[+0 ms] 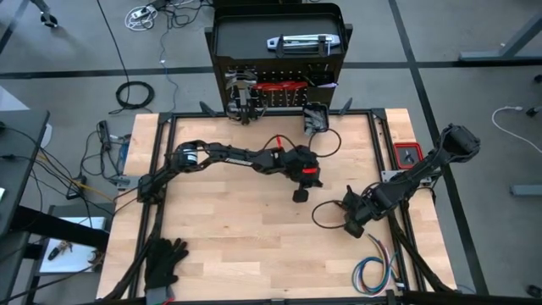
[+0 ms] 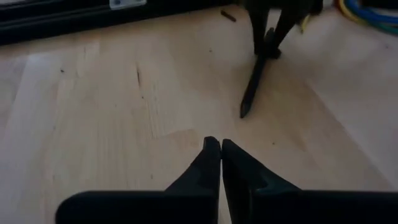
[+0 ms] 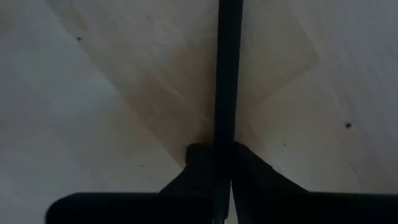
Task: Hang tools onto peg board
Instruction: Put the black pen on the pegboard
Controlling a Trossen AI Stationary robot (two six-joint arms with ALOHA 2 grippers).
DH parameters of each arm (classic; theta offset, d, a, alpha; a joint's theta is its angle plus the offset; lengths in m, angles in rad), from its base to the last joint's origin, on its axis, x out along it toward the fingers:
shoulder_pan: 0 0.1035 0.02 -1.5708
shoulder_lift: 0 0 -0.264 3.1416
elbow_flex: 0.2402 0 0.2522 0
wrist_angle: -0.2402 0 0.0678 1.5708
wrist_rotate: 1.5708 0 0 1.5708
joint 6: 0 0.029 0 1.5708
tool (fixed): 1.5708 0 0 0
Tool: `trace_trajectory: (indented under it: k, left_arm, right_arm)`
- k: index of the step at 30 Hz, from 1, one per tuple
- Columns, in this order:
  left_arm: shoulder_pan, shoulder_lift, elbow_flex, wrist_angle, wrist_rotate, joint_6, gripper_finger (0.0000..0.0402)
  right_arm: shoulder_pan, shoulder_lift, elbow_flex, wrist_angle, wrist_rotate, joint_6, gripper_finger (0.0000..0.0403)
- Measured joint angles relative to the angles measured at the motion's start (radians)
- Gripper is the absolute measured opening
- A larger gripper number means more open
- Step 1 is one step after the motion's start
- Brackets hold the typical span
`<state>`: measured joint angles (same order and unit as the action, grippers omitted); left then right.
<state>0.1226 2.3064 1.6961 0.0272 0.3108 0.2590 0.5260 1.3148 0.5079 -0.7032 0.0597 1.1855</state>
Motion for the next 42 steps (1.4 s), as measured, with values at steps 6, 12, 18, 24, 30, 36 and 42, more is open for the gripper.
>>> trace_trajectory:
  k: [6,12,18,24,30,36,42]
  left_arm:
    - [-0.005,-0.049,-0.108,0.189,-0.048,-0.002,0.0002]
    - [-0.025,-0.152,-0.299,0.448,-0.188,-0.002,0.0001]
    - [-0.032,-0.228,-0.492,0.66,-0.284,-0.008,0.0001]
    - [-0.029,-0.244,-0.568,0.677,-0.295,-0.057,0.0007]
    - [-0.044,-0.244,-0.542,0.556,-0.302,-0.032,0.0086]
    - [-0.057,-0.244,-0.535,0.515,-0.379,-0.035,0.0188]
    - [-0.061,-0.242,-0.535,0.52,-0.281,-0.05,0.0223]
  right_arm:
    - [-0.053,-0.006,0.0,0.009,-0.002,-0.085,0.0032]
    - [-0.092,-0.024,-0.002,0.035,0.046,-0.152,0.0032]
    - [-0.168,-0.024,-0.002,0.065,0.071,-0.26,0.0032]
    - [-0.247,-0.022,0.047,0.07,0.137,-0.394,0.0013]
    - [-0.326,-0.021,0.113,0.062,0.117,-0.533,0.0]
    - [-0.383,-0.022,0.127,0.031,0.055,-0.577,0.0026]
    - [-0.387,-0.023,0.127,0.031,0.001,-0.533,0.0074]
